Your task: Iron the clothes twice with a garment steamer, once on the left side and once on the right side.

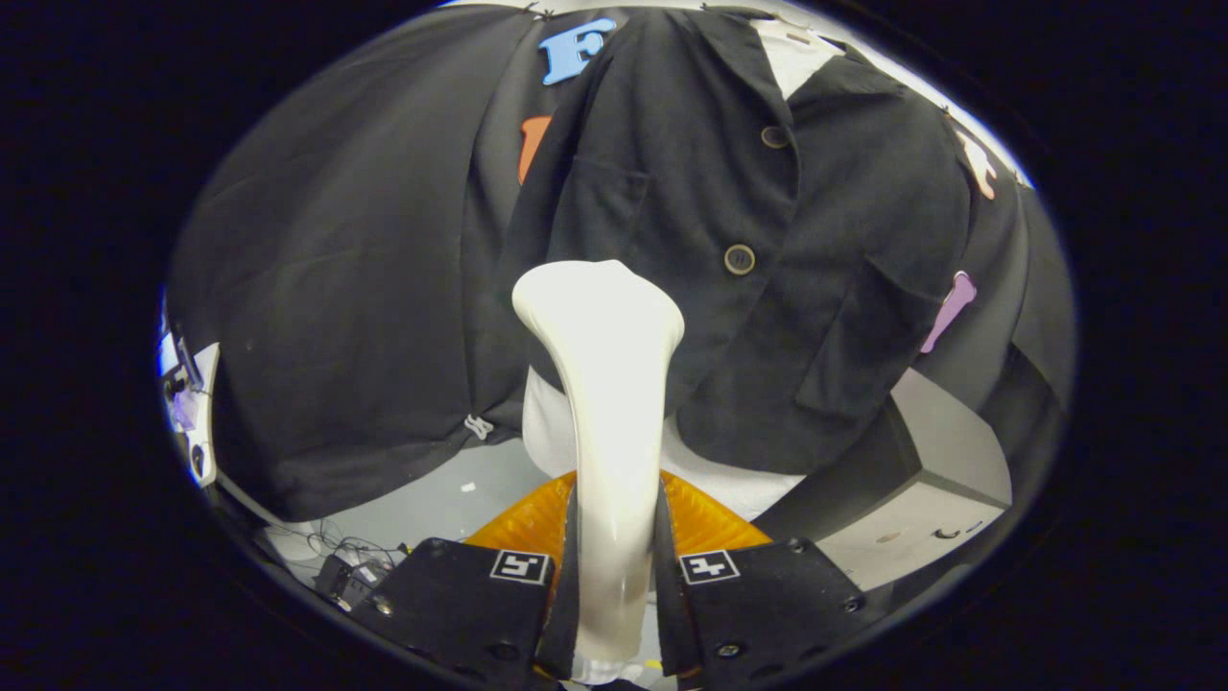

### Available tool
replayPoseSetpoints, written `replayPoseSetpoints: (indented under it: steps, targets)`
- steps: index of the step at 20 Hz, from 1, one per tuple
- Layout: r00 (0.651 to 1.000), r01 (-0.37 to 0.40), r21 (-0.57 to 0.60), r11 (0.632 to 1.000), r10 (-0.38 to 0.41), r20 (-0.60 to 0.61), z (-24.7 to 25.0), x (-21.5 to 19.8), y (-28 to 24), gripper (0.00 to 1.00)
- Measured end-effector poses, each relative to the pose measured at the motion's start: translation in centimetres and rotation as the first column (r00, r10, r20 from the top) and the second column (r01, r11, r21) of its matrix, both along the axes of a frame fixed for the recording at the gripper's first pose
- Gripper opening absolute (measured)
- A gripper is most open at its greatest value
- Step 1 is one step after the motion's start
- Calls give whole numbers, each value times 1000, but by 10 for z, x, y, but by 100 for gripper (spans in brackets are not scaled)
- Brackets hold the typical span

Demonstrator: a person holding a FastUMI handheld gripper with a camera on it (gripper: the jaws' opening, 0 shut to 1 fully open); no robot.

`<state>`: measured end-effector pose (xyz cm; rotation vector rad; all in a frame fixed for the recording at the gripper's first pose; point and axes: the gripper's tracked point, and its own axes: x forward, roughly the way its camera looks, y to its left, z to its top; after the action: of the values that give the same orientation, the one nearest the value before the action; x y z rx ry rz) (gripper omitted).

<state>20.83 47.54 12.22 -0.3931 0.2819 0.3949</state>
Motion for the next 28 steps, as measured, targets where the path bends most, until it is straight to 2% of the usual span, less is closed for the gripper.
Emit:
replayPoseSetpoints:
  steps: [4, 8, 15, 18, 21, 25, 28]
  targets:
    - [998, 13, 15, 1000, -12, -65, -34, 5, -6, 36]
    - [996, 15, 49, 999, -10, -91, -41, 5, -14, 36]
    - [999, -7, 168, 986, 15, -44, 9, -18, -69, 36]
    - [1000, -6, 217, 976, 7, -1, 39, -37, -122, 36]
    - [999, 31, 271, 962, -38, 20, 54, -62, -193, 36]
    - [993, 116, 326, 938, -118, -13, 34, -95, -298, 36]
    - [981, 192, 364, 911, -182, -62, 1, -122, -371, 36]
